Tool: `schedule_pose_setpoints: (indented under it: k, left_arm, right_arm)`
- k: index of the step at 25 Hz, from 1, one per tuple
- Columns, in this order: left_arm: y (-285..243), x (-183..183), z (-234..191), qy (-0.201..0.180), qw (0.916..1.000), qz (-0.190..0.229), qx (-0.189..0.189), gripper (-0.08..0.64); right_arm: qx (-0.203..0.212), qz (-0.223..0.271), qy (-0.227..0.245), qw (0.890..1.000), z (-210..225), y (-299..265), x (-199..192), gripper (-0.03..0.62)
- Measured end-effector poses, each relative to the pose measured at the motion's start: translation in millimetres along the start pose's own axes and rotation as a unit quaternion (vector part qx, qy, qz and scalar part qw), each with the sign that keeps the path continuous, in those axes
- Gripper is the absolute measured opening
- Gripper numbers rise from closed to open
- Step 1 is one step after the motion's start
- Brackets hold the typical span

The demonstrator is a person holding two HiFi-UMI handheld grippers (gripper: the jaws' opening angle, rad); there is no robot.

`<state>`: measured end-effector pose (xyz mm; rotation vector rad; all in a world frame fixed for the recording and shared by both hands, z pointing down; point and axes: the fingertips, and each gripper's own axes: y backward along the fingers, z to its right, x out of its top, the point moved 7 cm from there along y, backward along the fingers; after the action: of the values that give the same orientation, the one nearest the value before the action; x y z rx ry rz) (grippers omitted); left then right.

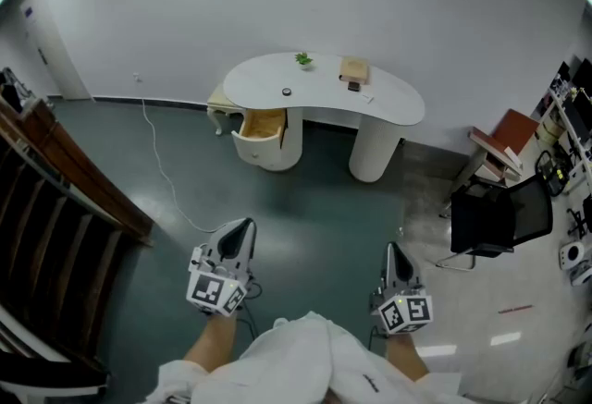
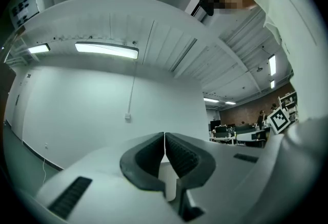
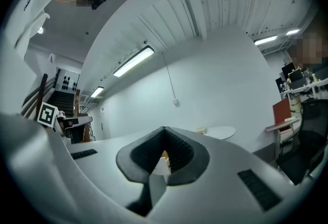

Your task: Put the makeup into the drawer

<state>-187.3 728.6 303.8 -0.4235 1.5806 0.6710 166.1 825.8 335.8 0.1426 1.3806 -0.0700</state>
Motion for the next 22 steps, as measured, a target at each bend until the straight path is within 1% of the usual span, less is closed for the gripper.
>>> schedule_pose_setpoints:
  k: [6,9,11,12,13,17,20,22]
  left_arm:
    - [2,1,-5,0.008,0.9999,-0.010,0.000,0.031]
    - [5,-1,-9,0.016,0.9999,-0.007,0.001,0.032]
    - [6,-1,-12,0.014,0.9999,-0.006,-0.002,0.034]
    - [6,-1,-14,0.014,0.9999,-0.007,-0.004,0.055]
    - [6,-2,-16,0.014,0.9999,-0.007,-0.005,0.101]
    - [10,-2,-26,0.019,0.9998,-0.010,-0.004,0.239]
    - [13,-3,-33,0.022,0.9997,-0.011,-0.004,0.293]
    - [15,-4,-37,0.018,0.9997,-0.012,-0.006,0.309]
  right_arm:
    - [0.003,-0.001,0.000,1.000,-7,-2,0,0.017]
    - [0.003,-0.002,0.002,1.000,-12,-3,-1,0.017]
    - [0.002,-0.003,0.003,1.000,-16,-5,-1,0.017]
    - [0.003,-0.002,0.003,1.000,-18,-6,-2,0.017]
    - [0.004,-0.002,0.004,1.000,-20,-7,-2,0.017]
    - [0.004,-0.003,0.004,1.000,-33,-10,-4,0.017]
    - [0.003,-0.004,0.005,1.000,-43,-12,-6,0.017]
    - [0.004,-0.003,0.006,1.000,-50,-14,-8,0.017]
